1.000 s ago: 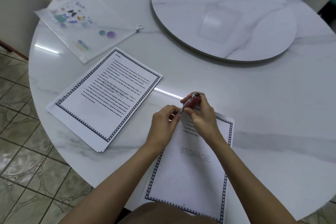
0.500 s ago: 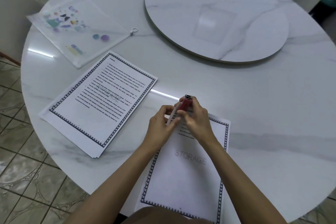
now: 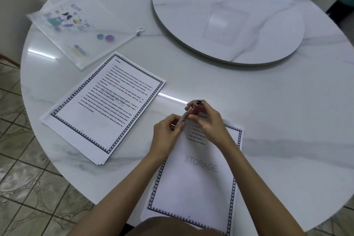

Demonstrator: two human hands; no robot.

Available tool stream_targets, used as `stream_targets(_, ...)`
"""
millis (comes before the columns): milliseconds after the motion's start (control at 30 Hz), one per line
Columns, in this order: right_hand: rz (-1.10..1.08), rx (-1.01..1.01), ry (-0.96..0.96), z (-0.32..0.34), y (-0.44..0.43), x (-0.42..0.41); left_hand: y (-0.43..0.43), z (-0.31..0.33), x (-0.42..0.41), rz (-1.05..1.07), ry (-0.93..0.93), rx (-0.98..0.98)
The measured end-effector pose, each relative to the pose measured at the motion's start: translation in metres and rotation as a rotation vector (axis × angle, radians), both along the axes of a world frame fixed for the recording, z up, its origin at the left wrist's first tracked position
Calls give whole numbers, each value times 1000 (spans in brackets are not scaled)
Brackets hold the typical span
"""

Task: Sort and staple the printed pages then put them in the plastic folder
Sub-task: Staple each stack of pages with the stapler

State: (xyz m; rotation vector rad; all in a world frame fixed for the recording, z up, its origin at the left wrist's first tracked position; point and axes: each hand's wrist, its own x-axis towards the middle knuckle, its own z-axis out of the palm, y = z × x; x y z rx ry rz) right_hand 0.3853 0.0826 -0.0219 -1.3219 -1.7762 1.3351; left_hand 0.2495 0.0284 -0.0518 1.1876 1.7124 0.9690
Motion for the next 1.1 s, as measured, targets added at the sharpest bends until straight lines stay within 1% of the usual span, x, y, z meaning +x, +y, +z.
stream_targets(100, -11, -63, 4, 0, 2, 1, 0, 2, 1, 33, -2, 14)
stream_targets(167, -7, -71, -4, 2, 2, 3, 0, 4, 1, 43, -13, 23)
stream_targets(700, 54, -38, -124, 4, 5, 5, -2, 7, 4, 38, -31, 28)
stream_targets(900, 13, 24, -123, 4, 6, 0, 0, 5, 6, 31, -7, 27)
stream_targets(1100, -51, 182, -101, -6, -5, -6, 0, 6, 3, 25, 6, 49)
